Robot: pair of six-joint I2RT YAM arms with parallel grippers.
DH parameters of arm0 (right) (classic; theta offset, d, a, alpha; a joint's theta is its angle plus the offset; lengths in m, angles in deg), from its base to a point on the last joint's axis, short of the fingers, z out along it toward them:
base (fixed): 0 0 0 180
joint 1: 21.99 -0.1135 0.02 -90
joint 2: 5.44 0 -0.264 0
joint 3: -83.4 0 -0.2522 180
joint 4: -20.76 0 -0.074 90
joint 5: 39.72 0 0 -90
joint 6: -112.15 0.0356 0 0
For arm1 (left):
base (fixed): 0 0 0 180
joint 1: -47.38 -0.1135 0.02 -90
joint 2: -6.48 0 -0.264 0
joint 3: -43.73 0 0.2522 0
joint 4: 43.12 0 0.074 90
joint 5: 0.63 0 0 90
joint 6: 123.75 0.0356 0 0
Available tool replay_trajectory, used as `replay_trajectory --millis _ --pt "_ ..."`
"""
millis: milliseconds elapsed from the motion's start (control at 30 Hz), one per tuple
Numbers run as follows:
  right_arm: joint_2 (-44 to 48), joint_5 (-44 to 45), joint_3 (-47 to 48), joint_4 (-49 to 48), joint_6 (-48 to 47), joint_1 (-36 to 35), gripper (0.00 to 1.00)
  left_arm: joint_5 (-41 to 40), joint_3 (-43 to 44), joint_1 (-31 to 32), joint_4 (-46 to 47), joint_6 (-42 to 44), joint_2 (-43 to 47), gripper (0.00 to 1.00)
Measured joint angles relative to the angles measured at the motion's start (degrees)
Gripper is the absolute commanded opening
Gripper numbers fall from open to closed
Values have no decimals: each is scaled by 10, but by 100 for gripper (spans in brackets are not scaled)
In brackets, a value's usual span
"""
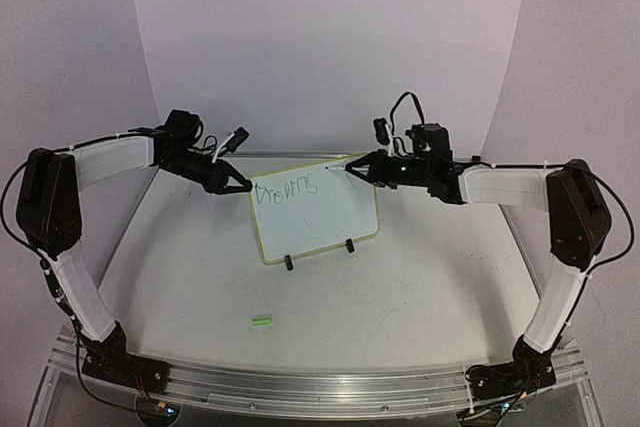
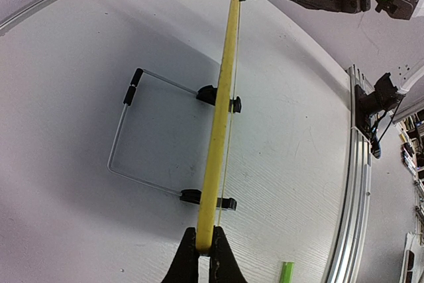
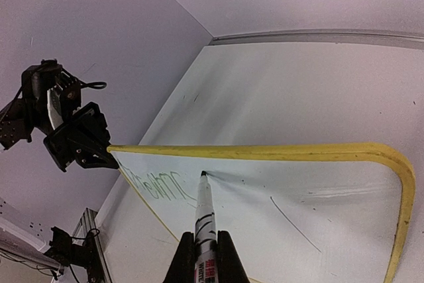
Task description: Write a sentence on the whiteboard
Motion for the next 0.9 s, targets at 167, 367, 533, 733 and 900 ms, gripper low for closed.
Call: replay_trajectory --millis 167,367,533,733,900 --pt "-14 -7 14 -1 3 -1 0 -2 3 1 -4 0 0 0" --pt "-16 -7 15 -2 8 -3 0 -4 4 1 -5 0 0 0" --pt "-16 -6 2 -9 9 -4 0 -5 4 1 -7 0 0 0" --pt "-16 -5 -36 -8 11 -11 0 -5 4 1 -8 0 0 0" --pt "-16 0 -45 -6 15 -15 0 -5 6 1 -10 0 -1 0"
